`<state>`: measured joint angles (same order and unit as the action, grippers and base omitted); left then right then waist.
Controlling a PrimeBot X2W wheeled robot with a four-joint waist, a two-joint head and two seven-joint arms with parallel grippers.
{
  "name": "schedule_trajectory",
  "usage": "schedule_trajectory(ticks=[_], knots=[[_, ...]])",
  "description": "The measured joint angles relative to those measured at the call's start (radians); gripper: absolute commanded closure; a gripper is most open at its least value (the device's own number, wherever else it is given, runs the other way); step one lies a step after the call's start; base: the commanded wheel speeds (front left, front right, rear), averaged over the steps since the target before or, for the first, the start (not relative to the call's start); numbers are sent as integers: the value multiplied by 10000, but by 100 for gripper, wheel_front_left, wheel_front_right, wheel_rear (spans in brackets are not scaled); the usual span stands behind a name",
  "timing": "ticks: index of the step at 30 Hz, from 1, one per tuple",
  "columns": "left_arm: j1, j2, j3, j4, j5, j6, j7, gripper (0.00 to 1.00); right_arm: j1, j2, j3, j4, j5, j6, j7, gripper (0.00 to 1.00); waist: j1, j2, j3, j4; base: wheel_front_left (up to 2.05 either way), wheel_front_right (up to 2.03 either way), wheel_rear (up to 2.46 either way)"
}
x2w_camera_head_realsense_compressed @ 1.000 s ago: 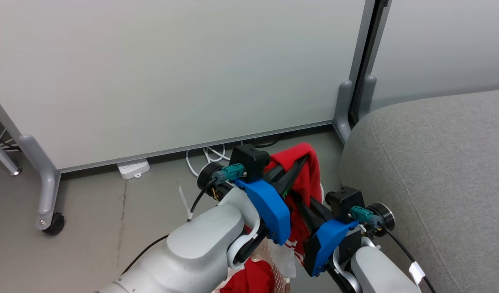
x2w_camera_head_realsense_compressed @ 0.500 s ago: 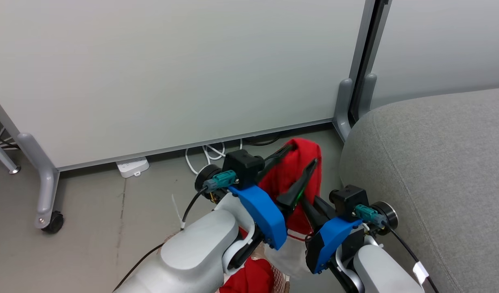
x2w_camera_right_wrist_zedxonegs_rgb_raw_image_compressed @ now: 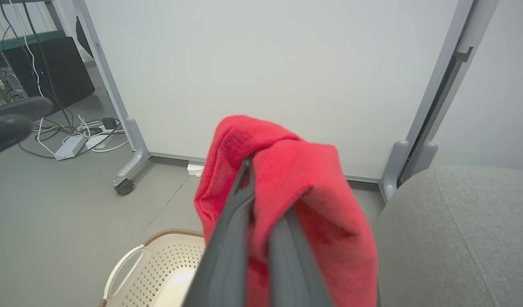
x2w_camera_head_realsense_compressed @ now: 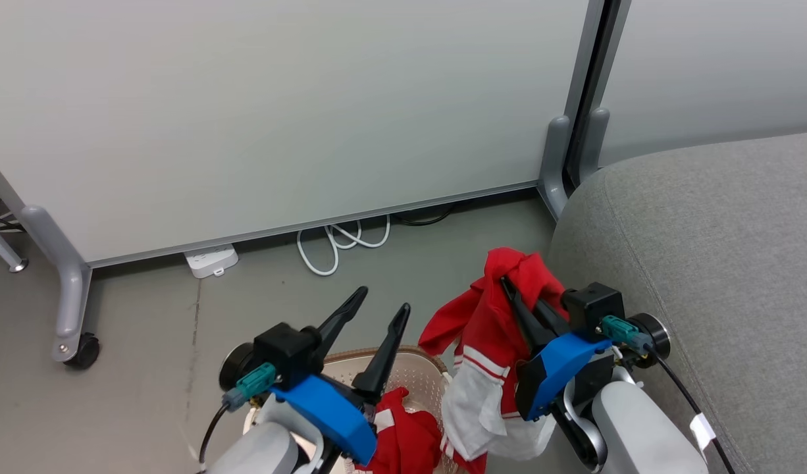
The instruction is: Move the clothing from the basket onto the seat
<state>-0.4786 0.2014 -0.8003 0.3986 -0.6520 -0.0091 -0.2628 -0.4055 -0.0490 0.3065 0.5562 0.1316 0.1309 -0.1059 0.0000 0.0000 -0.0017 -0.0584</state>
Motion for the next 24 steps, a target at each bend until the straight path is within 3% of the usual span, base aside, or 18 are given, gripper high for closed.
schedule_trajectory(ticks=[11, 24], knots=[[2030, 54, 1952, -708, 1277, 59, 0, 0, 157, 0, -211, -113, -86, 0, 13, 100, 0, 0, 32, 165, 0, 0, 0], [2413, -408, 2819, -516, 2092, -637, 0, 0, 212, 0, -188, -203, -144, 2, 134, 100, 0, 0, 27, 237, 0, 0, 0]])
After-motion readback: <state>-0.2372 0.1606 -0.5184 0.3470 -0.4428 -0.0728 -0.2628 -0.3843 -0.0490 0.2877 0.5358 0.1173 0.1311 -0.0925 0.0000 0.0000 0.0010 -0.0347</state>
